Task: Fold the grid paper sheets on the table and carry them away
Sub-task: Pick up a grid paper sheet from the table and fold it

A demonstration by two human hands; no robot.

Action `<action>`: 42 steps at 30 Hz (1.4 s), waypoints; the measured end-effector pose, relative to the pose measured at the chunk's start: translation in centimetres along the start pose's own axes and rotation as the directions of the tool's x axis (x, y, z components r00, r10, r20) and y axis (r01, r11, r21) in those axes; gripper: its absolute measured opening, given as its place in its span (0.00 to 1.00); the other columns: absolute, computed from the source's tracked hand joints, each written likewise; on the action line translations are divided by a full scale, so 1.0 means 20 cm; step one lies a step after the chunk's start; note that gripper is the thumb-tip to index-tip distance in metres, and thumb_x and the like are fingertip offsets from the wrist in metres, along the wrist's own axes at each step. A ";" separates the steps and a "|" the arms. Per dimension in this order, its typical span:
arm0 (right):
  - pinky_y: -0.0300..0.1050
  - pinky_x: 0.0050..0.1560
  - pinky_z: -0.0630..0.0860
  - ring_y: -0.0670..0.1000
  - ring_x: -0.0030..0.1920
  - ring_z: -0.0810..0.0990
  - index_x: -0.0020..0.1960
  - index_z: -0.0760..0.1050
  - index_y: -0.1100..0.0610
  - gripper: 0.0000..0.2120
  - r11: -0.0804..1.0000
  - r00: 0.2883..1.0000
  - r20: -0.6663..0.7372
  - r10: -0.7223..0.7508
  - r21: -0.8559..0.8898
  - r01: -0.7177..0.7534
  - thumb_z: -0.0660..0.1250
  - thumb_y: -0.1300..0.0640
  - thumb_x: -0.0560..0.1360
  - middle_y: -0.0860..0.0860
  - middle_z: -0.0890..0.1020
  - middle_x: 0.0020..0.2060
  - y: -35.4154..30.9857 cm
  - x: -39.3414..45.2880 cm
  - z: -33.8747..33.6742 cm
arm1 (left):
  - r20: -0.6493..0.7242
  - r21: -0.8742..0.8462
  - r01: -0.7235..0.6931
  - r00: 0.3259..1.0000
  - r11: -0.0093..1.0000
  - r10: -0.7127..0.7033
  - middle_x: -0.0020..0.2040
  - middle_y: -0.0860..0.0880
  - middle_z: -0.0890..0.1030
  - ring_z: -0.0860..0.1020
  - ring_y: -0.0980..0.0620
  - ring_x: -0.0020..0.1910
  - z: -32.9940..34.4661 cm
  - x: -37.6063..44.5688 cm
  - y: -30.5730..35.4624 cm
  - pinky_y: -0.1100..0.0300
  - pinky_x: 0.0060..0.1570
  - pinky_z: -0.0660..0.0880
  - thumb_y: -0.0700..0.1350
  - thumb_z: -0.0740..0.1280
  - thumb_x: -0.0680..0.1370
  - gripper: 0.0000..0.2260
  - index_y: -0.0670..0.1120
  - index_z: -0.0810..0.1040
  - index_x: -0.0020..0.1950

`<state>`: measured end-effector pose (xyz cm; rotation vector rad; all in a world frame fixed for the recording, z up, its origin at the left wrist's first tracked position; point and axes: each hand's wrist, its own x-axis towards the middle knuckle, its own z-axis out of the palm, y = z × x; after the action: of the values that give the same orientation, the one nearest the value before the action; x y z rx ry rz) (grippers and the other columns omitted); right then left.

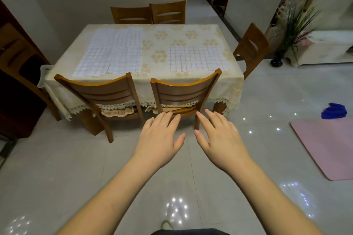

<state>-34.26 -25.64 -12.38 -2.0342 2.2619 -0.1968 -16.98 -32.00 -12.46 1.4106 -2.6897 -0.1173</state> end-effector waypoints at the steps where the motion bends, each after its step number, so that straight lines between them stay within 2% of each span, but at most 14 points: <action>1: 0.50 0.74 0.57 0.52 0.77 0.58 0.79 0.55 0.47 0.35 1.000 1.000 0.000 0.009 0.001 -0.009 0.36 0.36 0.75 0.49 0.61 0.77 0.01 0.04 0.00 | -0.006 -0.008 -0.003 1.000 1.000 0.002 0.77 0.50 0.62 0.58 0.50 0.77 0.00 0.05 -0.02 0.52 0.74 0.55 0.61 0.52 0.81 0.27 0.51 0.58 0.79; 8: 0.50 0.75 0.55 0.52 0.77 0.57 0.79 0.55 0.47 0.33 0.998 0.999 0.009 0.050 0.021 -0.051 0.39 0.37 0.77 0.49 0.60 0.78 0.15 0.40 0.02 | -0.011 -0.077 0.033 0.999 0.997 -0.034 0.78 0.52 0.60 0.56 0.51 0.77 0.05 0.44 -0.10 0.52 0.74 0.55 0.60 0.52 0.81 0.26 0.53 0.57 0.78; 11: 0.50 0.74 0.57 0.51 0.77 0.58 0.78 0.56 0.47 0.35 0.998 0.999 0.005 0.049 0.037 -0.049 0.36 0.37 0.75 0.49 0.61 0.77 0.25 0.57 0.05 | 0.001 -0.063 0.025 1.000 0.998 -0.025 0.77 0.51 0.61 0.57 0.51 0.77 0.09 0.64 -0.08 0.52 0.73 0.57 0.60 0.52 0.81 0.26 0.53 0.58 0.78; 19: 0.53 0.72 0.62 0.54 0.75 0.64 0.77 0.62 0.50 0.34 0.996 1.000 -0.017 0.025 0.087 -0.024 0.40 0.38 0.76 0.52 0.66 0.75 0.63 1.11 0.05 | 0.049 -0.020 0.070 0.996 0.997 -0.069 0.75 0.49 0.65 0.61 0.50 0.75 0.18 1.25 -0.01 0.52 0.71 0.60 0.57 0.54 0.82 0.24 0.52 0.62 0.77; 21: 0.53 0.72 0.61 0.54 0.75 0.63 0.77 0.62 0.50 0.34 0.994 1.000 -0.012 0.009 0.105 -0.007 0.40 0.38 0.76 0.52 0.66 0.75 0.72 1.23 0.03 | 0.072 -0.014 0.087 0.994 0.996 -0.086 0.75 0.50 0.65 0.61 0.50 0.75 0.19 1.38 0.00 0.52 0.71 0.59 0.58 0.52 0.81 0.25 0.52 0.62 0.77; 24: 0.52 0.74 0.58 0.53 0.76 0.60 0.77 0.60 0.49 0.36 0.993 1.000 0.001 -0.028 0.113 0.028 0.38 0.37 0.75 0.51 0.64 0.76 0.83 1.39 0.01 | 0.079 0.018 0.112 0.990 0.994 -0.113 0.74 0.50 0.67 0.64 0.50 0.74 0.22 1.53 0.01 0.52 0.69 0.62 0.61 0.43 0.77 0.31 0.52 0.63 0.76; 26: 0.50 0.74 0.56 0.52 0.77 0.58 0.78 0.58 0.49 0.34 0.990 0.999 0.017 -0.041 0.133 0.039 0.39 0.37 0.76 0.50 0.62 0.77 0.87 1.48 0.00 | 0.097 0.019 0.130 0.987 0.991 -0.131 0.74 0.50 0.67 0.64 0.49 0.74 0.24 1.62 0.00 0.51 0.69 0.64 0.61 0.42 0.76 0.31 0.52 0.63 0.76; 29: 0.48 0.75 0.52 0.50 0.78 0.54 0.79 0.54 0.48 0.27 0.986 0.996 0.071 -0.060 0.162 0.048 0.47 0.41 0.82 0.48 0.57 0.78 0.92 1.60 0.03 | 0.121 0.019 0.157 0.980 0.987 -0.158 0.75 0.50 0.66 0.63 0.49 0.74 0.28 1.73 -0.02 0.51 0.69 0.63 0.61 0.42 0.76 0.32 0.52 0.62 0.77; 31: 0.48 0.75 0.51 0.50 0.78 0.52 0.79 0.52 0.47 0.27 0.984 0.993 0.093 -0.071 0.168 0.054 0.47 0.41 0.82 0.48 0.56 0.79 0.94 1.68 0.05 | 0.126 0.023 0.166 0.978 0.986 -0.168 0.75 0.50 0.66 0.63 0.50 0.74 0.29 1.82 -0.05 0.51 0.69 0.63 0.62 0.40 0.74 0.34 0.52 0.62 0.77; 36: 0.52 0.77 0.48 0.51 0.79 0.50 0.80 0.51 0.48 0.28 0.983 0.987 0.147 -0.060 0.178 0.033 0.48 0.41 0.82 0.49 0.54 0.79 0.99 1.97 0.10 | 0.141 -0.017 0.188 0.973 0.982 -0.184 0.77 0.50 0.61 0.59 0.50 0.76 0.32 2.07 -0.18 0.52 0.72 0.58 0.58 0.53 0.82 0.26 0.50 0.59 0.78; 40: 0.51 0.76 0.53 0.52 0.78 0.55 0.79 0.54 0.49 0.32 0.989 0.988 0.137 -0.071 0.140 0.051 0.41 0.38 0.78 0.50 0.58 0.79 0.96 2.20 0.17 | 0.137 -0.069 0.187 0.975 0.980 -0.177 0.78 0.50 0.60 0.58 0.51 0.77 0.38 2.28 -0.30 0.52 0.73 0.56 0.57 0.53 0.82 0.25 0.51 0.58 0.78; 42: 0.51 0.76 0.53 0.52 0.78 0.55 0.79 0.53 0.49 0.31 0.991 0.986 0.152 -0.072 0.121 0.053 0.42 0.39 0.79 0.50 0.58 0.79 0.96 2.32 0.22 | 0.146 -0.119 0.184 0.975 0.976 -0.166 0.78 0.51 0.60 0.57 0.52 0.77 0.42 2.40 -0.38 0.52 0.73 0.56 0.57 0.53 0.82 0.25 0.51 0.59 0.78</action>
<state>-57.34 -69.84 -18.88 -1.9882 2.0464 -0.1639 -39.05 -75.68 -18.99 1.6518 -2.5981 -0.4117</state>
